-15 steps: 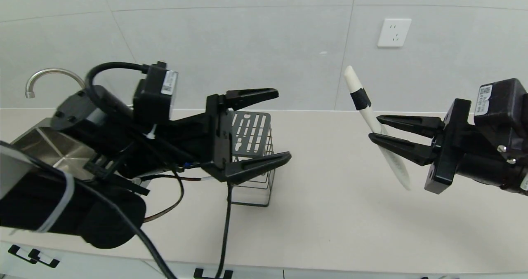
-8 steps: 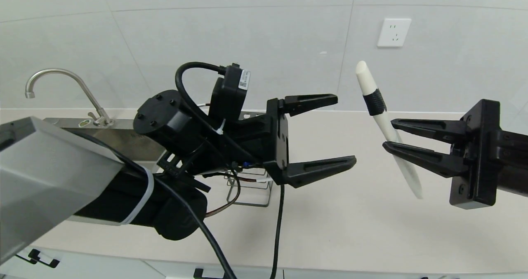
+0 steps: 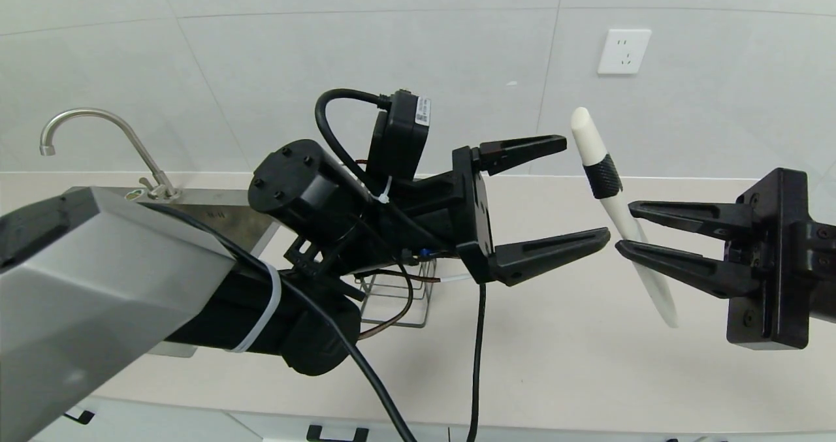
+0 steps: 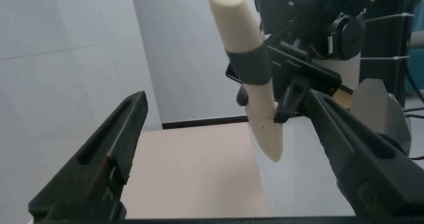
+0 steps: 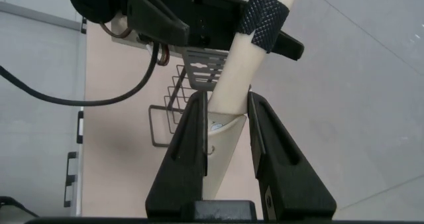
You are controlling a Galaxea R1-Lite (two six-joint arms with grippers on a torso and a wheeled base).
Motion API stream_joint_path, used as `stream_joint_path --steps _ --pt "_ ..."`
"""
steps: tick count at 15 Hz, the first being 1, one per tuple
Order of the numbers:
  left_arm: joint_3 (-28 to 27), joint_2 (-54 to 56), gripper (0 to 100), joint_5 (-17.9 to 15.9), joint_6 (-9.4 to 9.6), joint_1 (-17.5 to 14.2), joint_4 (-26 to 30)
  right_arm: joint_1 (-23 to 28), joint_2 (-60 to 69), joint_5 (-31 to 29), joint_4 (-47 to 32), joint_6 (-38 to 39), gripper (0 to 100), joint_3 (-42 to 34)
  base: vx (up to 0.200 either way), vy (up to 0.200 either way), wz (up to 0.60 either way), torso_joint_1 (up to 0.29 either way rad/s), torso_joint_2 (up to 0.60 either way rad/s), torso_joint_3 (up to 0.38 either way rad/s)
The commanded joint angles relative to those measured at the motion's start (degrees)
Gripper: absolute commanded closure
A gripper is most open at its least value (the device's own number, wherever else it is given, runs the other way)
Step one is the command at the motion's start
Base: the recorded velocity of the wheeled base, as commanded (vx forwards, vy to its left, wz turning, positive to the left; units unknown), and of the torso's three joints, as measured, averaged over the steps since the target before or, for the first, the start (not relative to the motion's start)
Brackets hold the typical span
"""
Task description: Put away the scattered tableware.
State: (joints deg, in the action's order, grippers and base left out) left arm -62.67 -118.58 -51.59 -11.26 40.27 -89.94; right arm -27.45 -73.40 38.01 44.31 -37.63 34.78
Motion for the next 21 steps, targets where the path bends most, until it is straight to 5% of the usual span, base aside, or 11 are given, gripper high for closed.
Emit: stream_joint_path --steps 1,6,19,20,21 --pt "-0.08 0.45 0 0.00 -0.43 0.78 -0.06 -0.06 -0.34 0.05 -0.02 -0.07 100 0.11 0.000 0.000 0.00 0.000 0.00 0.000" --pt "-0.08 1.95 0 0.00 -3.06 3.33 -0.06 -0.06 -0.96 0.05 0.42 -0.16 100 0.20 0.000 0.000 0.00 0.000 0.00 0.000" --pt "-0.08 1.33 0 -0.09 -4.03 4.47 -0.06 -0.06 -0.87 1.63 0.78 -1.22 100 0.02 0.000 0.000 0.00 0.000 0.00 0.000" --pt "-0.08 1.33 100 -0.09 -4.03 4.56 -0.06 -0.06 -0.87 1.72 0.78 -1.30 100 0.02 0.000 0.000 0.00 0.000 0.00 0.000" --pt "-0.08 1.33 100 -0.09 -3.94 4.56 -0.06 -0.06 -0.87 1.72 0.78 -1.30 100 0.11 0.000 0.000 0.00 0.000 0.00 0.000"
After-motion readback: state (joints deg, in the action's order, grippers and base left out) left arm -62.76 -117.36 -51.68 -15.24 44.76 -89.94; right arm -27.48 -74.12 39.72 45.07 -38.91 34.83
